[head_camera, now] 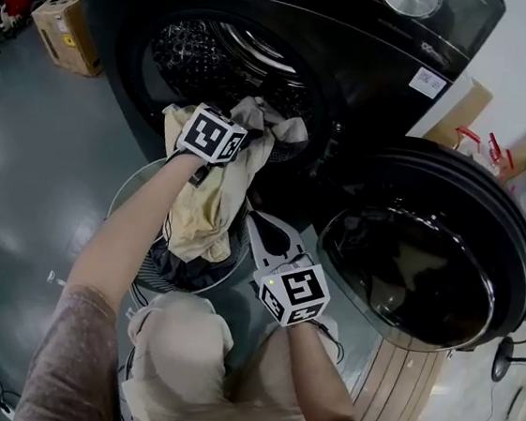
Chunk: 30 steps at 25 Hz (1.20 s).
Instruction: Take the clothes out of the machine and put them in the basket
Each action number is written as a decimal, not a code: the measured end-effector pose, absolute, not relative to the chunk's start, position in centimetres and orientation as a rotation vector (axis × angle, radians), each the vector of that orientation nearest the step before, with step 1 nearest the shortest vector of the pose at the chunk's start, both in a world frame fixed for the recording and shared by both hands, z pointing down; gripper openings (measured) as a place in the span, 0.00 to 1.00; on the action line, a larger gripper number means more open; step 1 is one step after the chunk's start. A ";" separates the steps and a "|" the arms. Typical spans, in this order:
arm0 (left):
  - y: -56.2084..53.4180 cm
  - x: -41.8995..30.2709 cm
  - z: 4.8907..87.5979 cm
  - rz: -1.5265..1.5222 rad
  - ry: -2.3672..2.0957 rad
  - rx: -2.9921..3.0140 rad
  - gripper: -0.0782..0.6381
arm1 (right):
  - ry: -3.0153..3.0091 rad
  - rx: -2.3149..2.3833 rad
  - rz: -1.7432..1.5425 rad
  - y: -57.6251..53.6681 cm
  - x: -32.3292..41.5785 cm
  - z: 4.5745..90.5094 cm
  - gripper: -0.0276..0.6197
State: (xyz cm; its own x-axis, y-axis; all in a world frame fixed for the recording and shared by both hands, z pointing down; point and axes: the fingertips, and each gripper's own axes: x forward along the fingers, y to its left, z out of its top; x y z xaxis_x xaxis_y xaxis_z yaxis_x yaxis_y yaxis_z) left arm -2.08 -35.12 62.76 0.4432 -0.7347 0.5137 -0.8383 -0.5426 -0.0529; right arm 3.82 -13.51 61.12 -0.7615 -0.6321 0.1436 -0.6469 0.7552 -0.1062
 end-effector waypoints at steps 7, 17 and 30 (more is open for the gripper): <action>-38.2 -1.4 66.2 0.817 -1.286 2.392 0.63 | -2.844 1.046 0.216 -13.7 4.3 61.1 0.04; -36.1 -1.0 65.1 0.737 -1.234 2.450 0.22 | -2.841 1.064 0.229 -14.4 4.1 61.4 0.04; -18.0 -8.2 58.5 0.553 -1.213 2.482 0.19 | -2.880 1.024 0.221 -14.8 3.2 61.4 0.04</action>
